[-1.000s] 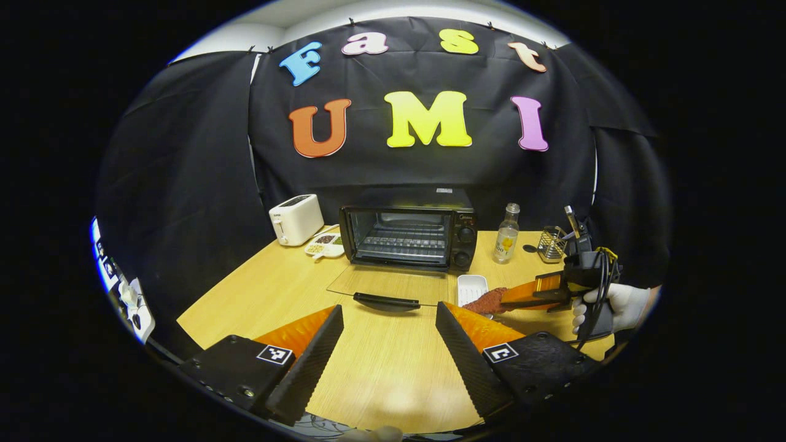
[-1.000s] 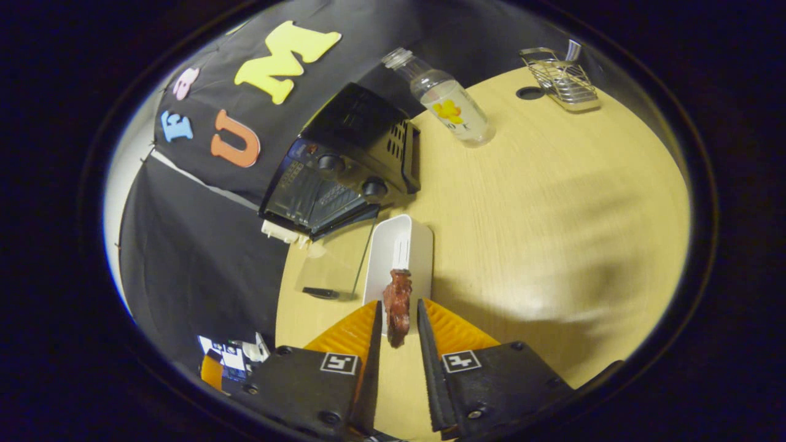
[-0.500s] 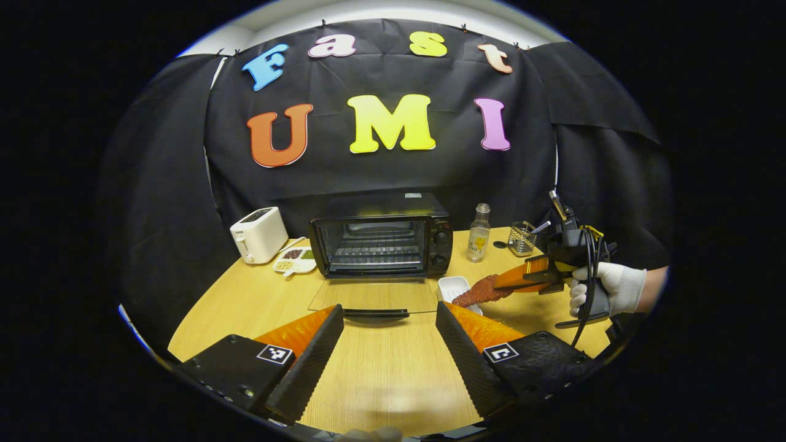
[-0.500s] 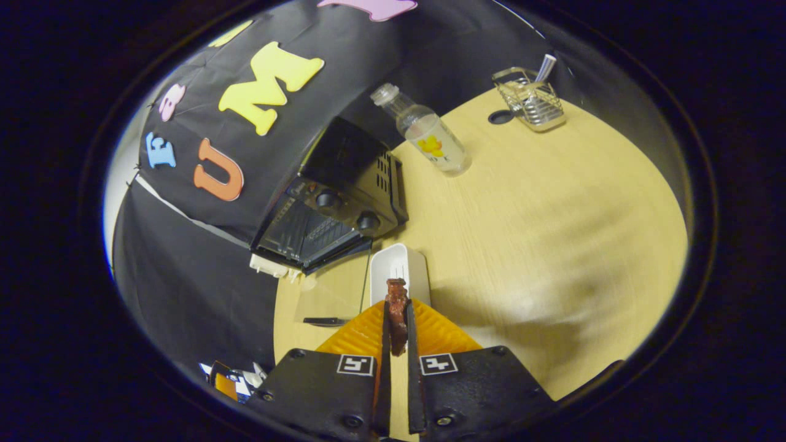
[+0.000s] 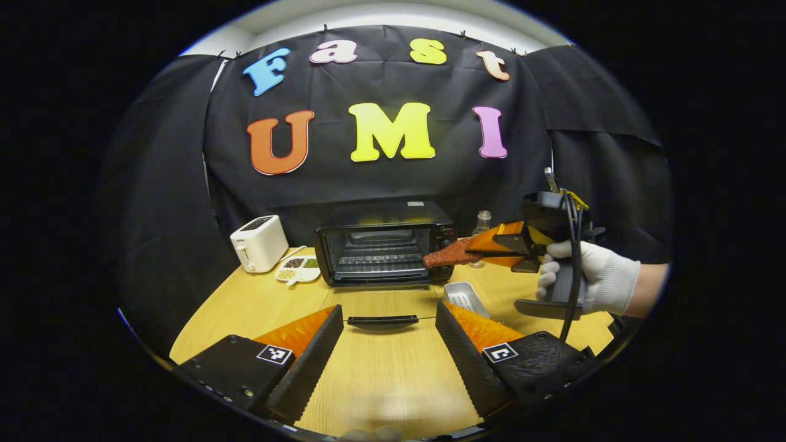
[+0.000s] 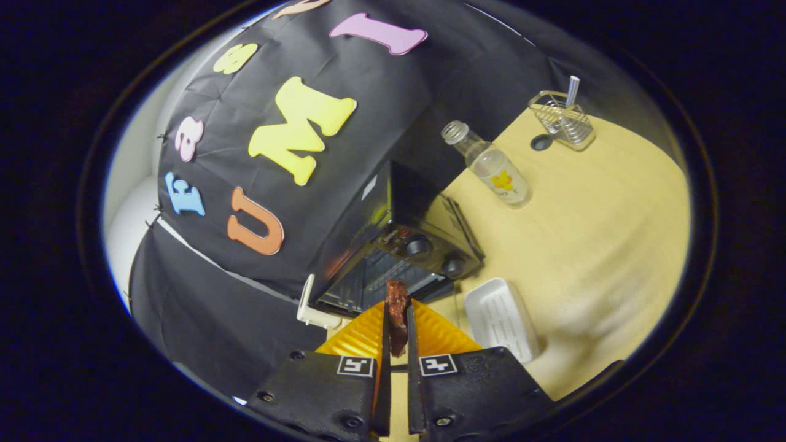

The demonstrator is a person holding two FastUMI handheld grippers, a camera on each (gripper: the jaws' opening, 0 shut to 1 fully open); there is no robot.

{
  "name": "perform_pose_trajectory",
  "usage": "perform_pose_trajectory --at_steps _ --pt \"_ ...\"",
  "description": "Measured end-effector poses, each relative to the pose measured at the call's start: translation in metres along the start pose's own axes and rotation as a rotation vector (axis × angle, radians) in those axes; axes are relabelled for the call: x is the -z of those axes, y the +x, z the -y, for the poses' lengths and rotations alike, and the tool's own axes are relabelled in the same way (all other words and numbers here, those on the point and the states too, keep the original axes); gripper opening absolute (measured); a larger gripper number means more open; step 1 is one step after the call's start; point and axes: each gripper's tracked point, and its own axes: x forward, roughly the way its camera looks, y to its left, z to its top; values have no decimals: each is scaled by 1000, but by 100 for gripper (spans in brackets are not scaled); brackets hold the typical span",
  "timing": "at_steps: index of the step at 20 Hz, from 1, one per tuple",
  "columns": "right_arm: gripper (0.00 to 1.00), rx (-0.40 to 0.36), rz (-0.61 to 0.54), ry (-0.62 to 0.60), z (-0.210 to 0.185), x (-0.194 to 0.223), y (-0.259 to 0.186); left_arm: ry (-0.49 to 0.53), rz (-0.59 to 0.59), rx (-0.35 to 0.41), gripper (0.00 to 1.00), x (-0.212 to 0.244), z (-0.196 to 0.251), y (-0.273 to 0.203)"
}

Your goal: Open the electric oven with the left hand, put the food in, and close the electric oven.

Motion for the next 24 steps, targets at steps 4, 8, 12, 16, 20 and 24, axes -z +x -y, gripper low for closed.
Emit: perform_pose_trajectory --at_steps 4,8,12,16,20,24 --pt "14 -19 -3 69 -25 29 61 -14 9 -66 97 -3 -26 -5" --pt "14 6 28 78 -35 41 110 -33 12 -133 97 1 -52 -17" --pt "14 34 118 67 -32 25 145 -85 -3 -164 97 12 -65 -23" --pt "14 65 213 59 -24 12 170 -103 -25 -174 97 19 -68 -21" --pt "14 93 216 0 -19 22 193 -110 -47 -188 97 26 -73 -21" --pt "17 92 239 -29 -19 23 206 -118 -62 -197 97 31 -80 -21"
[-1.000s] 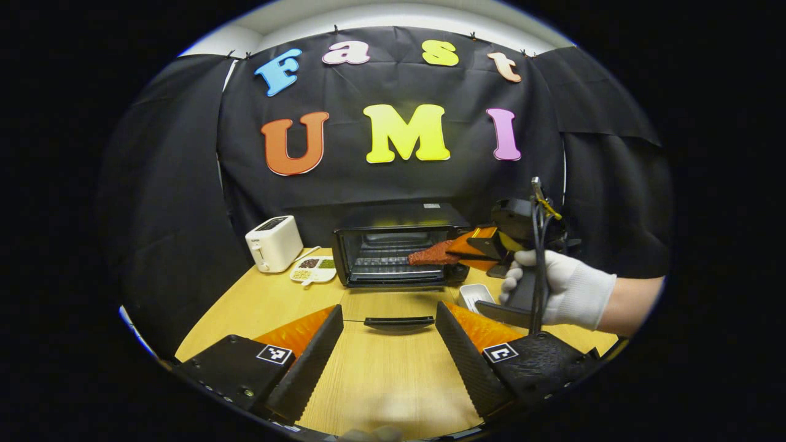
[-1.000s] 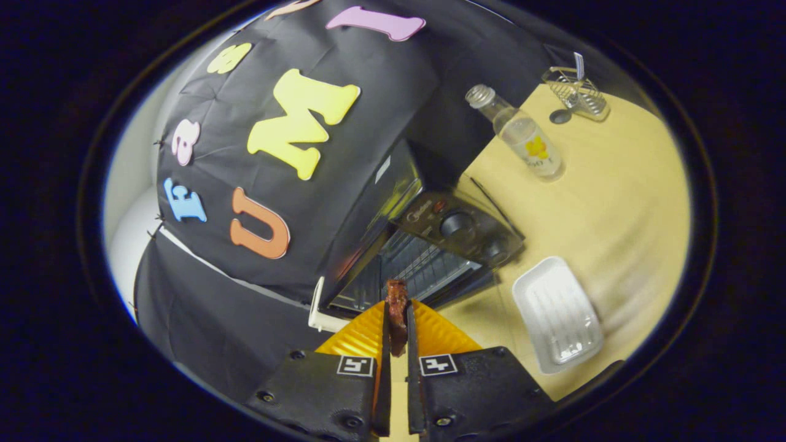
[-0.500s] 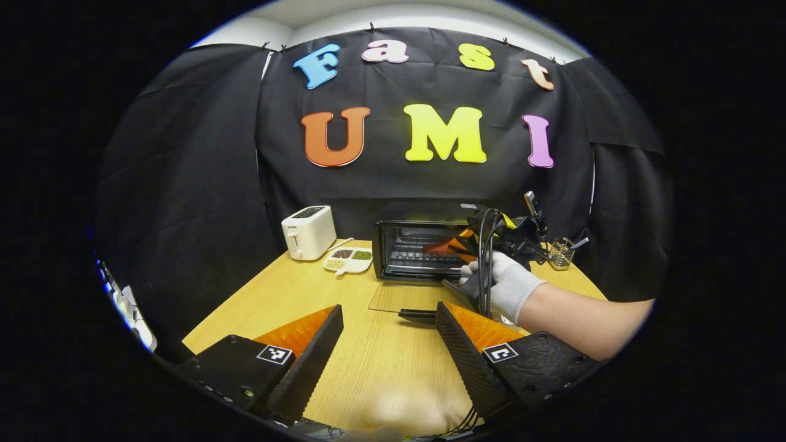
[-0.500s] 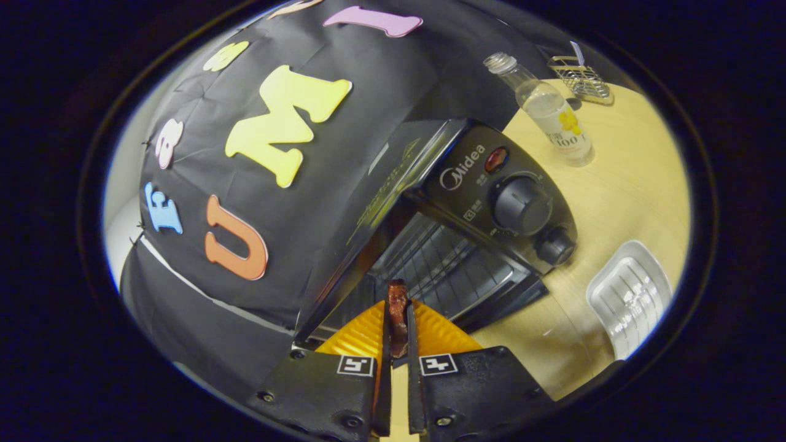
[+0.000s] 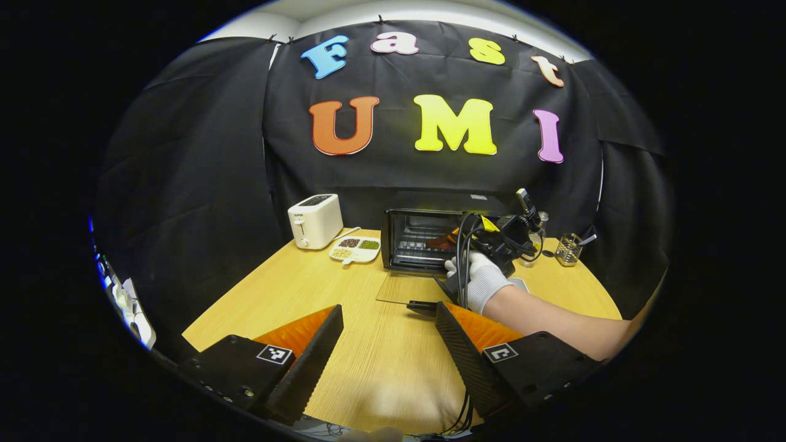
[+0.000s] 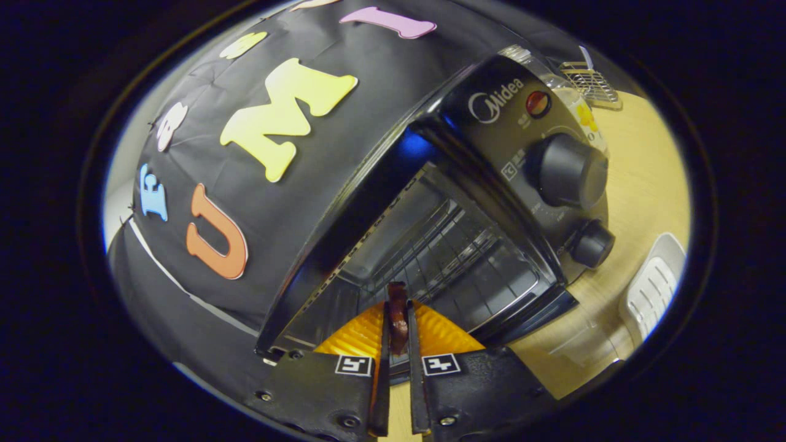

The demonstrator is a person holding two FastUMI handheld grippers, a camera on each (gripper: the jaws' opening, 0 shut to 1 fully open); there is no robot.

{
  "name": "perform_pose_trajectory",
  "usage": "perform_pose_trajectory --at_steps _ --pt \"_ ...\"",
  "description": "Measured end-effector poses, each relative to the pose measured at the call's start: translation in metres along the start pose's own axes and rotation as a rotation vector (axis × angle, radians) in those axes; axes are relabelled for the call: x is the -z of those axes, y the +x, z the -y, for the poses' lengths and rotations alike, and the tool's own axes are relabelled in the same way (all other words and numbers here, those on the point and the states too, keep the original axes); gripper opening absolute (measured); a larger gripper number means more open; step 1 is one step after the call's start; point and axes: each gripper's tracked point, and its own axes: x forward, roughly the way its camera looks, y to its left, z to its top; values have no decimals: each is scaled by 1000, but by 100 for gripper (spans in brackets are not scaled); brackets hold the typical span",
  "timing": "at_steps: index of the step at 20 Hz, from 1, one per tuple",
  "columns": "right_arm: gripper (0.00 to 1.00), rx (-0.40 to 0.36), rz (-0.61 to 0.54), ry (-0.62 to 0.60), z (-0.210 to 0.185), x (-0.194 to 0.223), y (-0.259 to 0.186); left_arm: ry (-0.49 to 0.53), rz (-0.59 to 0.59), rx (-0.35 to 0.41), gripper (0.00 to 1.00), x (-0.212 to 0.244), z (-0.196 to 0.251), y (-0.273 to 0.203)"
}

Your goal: Open the electric oven with the left hand, put the food in, and close the electric oven.

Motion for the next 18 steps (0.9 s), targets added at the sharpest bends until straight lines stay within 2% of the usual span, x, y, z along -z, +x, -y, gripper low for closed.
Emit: perform_pose_trajectory --at_steps 2,3,4,6,7,8,9,11,18 --pt "17 32 -10 -62 4 8 -1 -21 14 -2 96 -6 -3 1" --pt "26 41 -20 -101 4 10 -2 -32 16 -4 96 -6 -4 1" --pt "27 46 -30 -145 5 13 -3 -42 19 -4 96 -6 -6 1" --pt "61 68 -38 -215 12 13 -10 -56 21 -2 96 -5 -6 0" --pt "65 69 -37 -237 11 12 -14 -60 27 0 96 -6 -8 -1" --pt "74 48 -39 -254 8 9 -19 -64 32 3 96 -7 -7 -1" --pt "88 31 -42 -280 6 8 -28 -71 31 8 96 -7 -8 0" --pt "99 48 -69 -352 16 5 -45 -86 33 13 96 -7 -8 -1" --pt "99 59 -139 -567 39 -35 -139 -20 39 34 97 -3 -5 1"
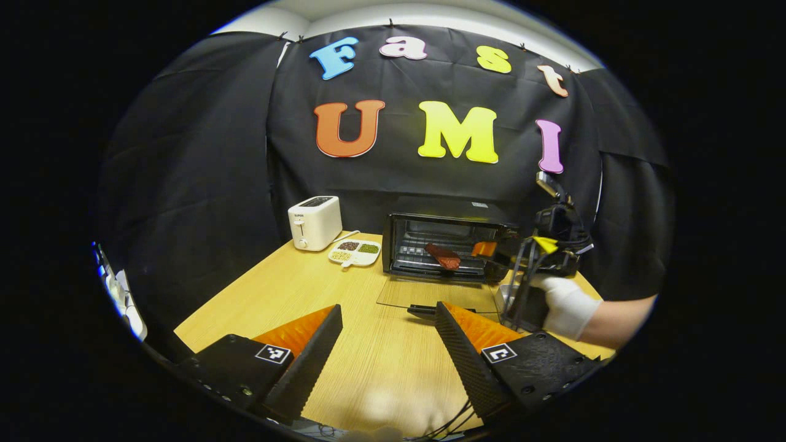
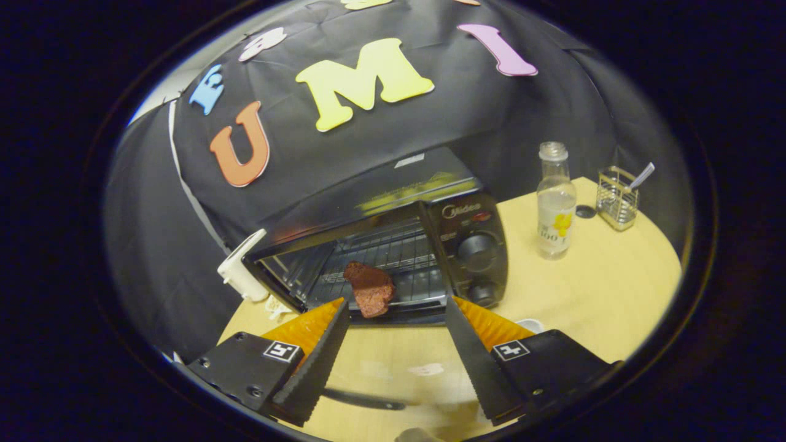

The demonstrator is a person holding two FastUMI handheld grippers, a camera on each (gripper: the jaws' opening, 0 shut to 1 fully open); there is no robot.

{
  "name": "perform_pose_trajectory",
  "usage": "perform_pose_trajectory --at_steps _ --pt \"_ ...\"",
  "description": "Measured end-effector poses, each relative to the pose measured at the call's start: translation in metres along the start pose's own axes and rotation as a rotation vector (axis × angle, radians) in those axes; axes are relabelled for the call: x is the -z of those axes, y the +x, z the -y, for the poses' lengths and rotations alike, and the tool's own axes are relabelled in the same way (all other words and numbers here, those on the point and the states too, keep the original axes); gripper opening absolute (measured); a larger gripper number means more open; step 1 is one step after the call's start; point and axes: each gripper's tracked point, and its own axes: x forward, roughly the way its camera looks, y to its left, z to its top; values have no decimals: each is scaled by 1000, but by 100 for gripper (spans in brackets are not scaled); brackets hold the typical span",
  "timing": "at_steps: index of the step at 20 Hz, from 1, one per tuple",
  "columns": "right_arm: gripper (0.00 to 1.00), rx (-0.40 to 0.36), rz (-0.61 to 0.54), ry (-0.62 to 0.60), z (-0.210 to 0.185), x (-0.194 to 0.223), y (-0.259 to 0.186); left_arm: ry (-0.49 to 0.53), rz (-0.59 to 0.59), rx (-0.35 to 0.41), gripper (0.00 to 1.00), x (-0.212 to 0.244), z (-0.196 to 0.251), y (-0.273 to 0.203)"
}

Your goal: Open the electric oven with the left hand, put the food in, and close the electric oven.

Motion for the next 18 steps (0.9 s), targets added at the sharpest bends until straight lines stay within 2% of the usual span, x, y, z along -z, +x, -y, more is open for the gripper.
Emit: perform_pose_trajectory --at_steps 2,3,7,10,12,14,15,18 --pt "96 -25 -4 -63 3 -5 -35 21 5 7 97 3 3 6" --pt "99 -33 1 -101 4 -8 -54 31 3 11 97 6 6 9" --pt "99 -57 44 -254 8 -30 -129 96 -5 26 97 26 17 27" --pt "99 -47 92 -333 18 -53 -172 114 -24 46 98 44 30 41" --pt "96 -35 114 -335 28 -67 -196 111 -34 60 97 55 40 48" --pt "99 -24 118 -314 40 -75 -212 115 -58 66 97 69 49 55" --pt "96 -24 121 -315 46 -79 -219 119 -68 65 97 76 53 59" --pt "99 -14 81 -342 66 -79 -230 114 -108 57 97 96 59 71"
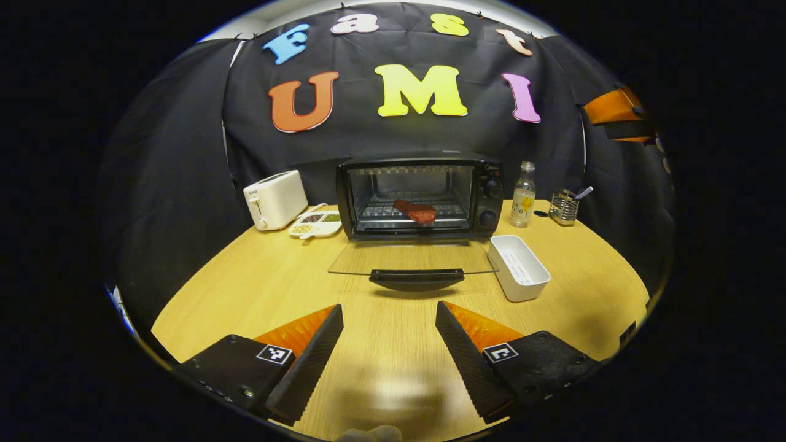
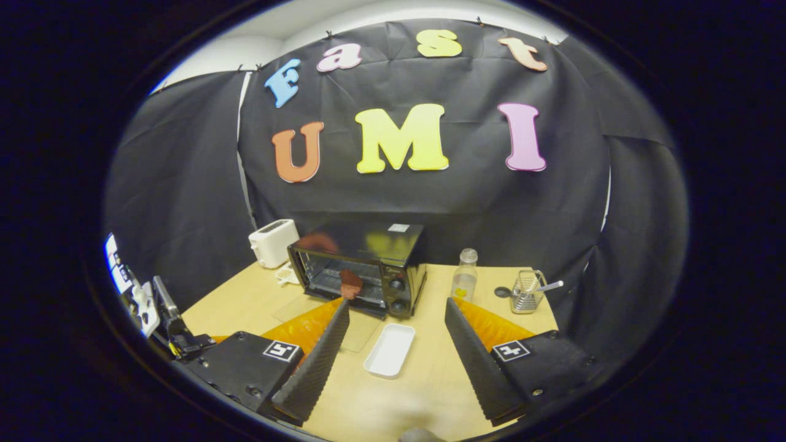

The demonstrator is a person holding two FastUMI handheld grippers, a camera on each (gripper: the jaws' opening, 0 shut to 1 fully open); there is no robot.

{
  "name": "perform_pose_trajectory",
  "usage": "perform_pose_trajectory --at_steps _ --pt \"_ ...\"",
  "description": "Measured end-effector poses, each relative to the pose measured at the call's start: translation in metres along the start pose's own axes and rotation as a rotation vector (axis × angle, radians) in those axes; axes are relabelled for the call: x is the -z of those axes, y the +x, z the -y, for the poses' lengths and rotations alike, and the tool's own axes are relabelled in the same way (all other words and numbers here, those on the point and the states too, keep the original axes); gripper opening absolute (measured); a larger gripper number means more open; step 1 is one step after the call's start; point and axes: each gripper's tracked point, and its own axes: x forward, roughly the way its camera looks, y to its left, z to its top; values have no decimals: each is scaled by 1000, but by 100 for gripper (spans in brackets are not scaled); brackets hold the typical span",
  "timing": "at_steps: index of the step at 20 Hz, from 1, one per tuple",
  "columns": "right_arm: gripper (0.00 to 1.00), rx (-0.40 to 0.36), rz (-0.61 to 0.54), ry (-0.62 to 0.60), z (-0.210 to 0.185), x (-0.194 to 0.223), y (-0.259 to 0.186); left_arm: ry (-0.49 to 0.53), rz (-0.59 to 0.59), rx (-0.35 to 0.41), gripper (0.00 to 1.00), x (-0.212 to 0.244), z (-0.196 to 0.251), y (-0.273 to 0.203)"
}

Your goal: Open the electric oven with the left hand, put the food in, and close the electric oven.

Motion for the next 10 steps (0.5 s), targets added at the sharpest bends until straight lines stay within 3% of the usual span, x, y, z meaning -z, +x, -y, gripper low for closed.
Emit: perform_pose_trajectory --at_steps 5,10 --pt "99 -29 -27 -5 12 -4 -5 -3 -33 -34 97 18 2 27" --pt "96 19 -13 19 9 -14 -13 11 -54 7 96 27 10 54"
